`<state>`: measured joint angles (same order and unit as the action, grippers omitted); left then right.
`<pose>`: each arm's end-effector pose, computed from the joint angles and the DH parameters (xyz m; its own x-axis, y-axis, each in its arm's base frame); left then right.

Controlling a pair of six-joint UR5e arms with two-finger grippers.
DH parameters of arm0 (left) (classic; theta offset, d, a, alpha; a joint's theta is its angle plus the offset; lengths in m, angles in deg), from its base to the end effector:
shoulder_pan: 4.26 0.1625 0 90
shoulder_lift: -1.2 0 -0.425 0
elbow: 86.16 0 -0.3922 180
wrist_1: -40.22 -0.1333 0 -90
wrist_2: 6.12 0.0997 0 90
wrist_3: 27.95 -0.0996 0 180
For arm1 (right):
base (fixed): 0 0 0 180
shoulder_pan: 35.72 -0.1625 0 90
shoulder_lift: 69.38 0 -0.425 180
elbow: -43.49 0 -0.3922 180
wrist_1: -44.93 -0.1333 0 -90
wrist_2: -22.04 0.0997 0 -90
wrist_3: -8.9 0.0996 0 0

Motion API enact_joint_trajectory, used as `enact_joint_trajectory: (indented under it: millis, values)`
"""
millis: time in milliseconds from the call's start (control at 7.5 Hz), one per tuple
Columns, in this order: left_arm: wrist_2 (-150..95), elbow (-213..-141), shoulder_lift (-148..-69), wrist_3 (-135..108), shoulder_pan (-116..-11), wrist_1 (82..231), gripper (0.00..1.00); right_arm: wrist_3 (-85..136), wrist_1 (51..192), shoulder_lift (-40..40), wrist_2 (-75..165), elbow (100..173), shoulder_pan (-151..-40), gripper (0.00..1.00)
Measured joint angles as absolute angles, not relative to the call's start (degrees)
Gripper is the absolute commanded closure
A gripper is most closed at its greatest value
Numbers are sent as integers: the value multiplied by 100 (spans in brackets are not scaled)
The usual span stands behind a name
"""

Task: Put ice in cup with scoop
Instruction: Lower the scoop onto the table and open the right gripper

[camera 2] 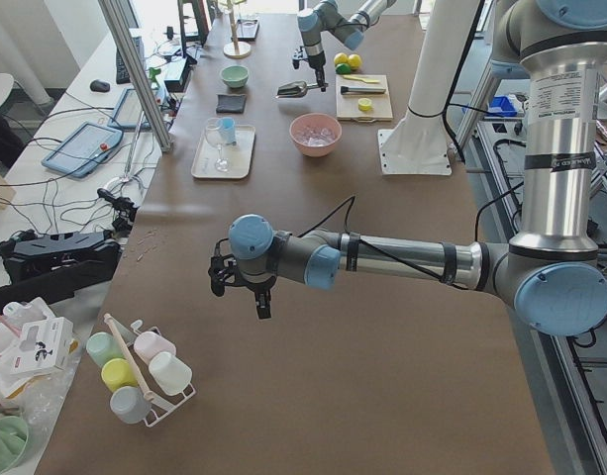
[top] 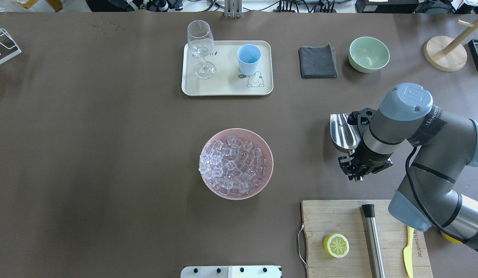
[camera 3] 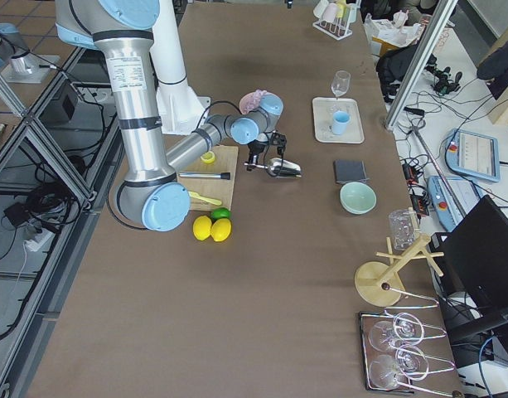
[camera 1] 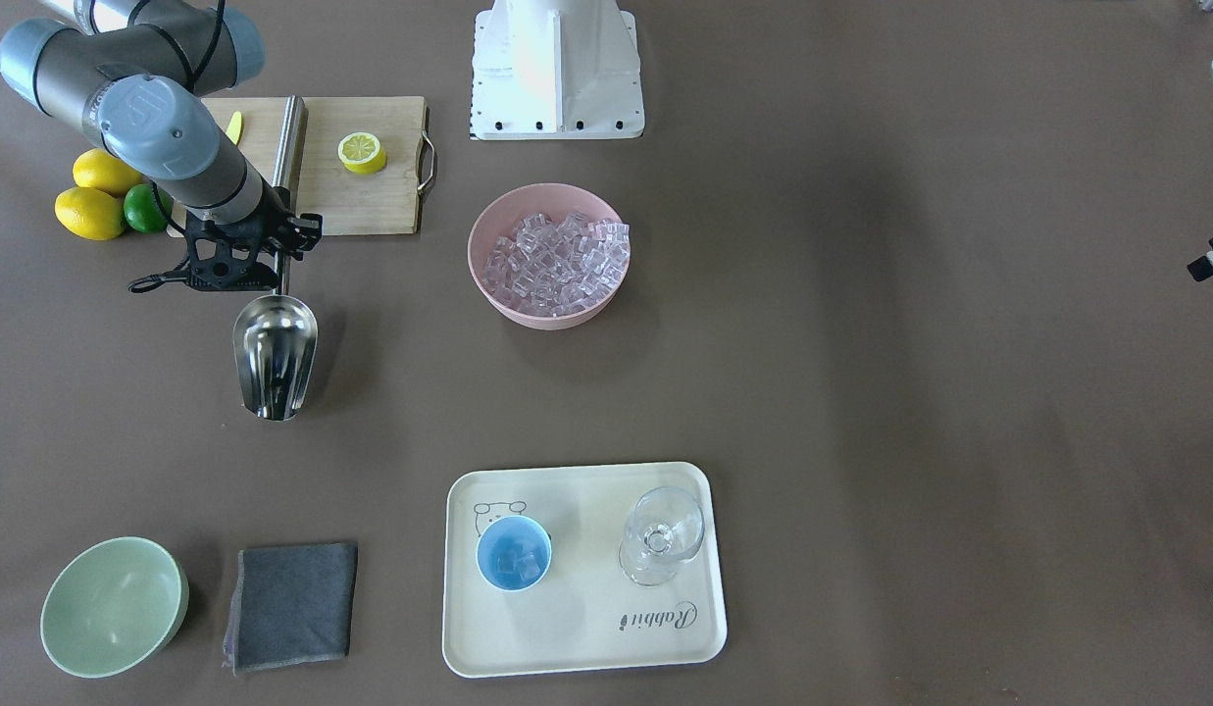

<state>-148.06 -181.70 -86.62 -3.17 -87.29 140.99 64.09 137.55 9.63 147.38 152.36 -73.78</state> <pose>0.0046 -0.4901 0.5994 0.5837 -0.1623 -0.7956 0.1399 0.9853 -0.0984 -0.3840 -0.3968 0.4110 0.7428 -0.0098 0.6694 0.1579 0.9743 -0.1610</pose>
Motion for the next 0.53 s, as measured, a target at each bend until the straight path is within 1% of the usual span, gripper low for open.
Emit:
enact_joint_trajectory:
  millis: [533]
  values:
    - [-14806,-18170,-8663,-317,-8731,14094,3,6443,13609,957,14612,15126,-7331,100]
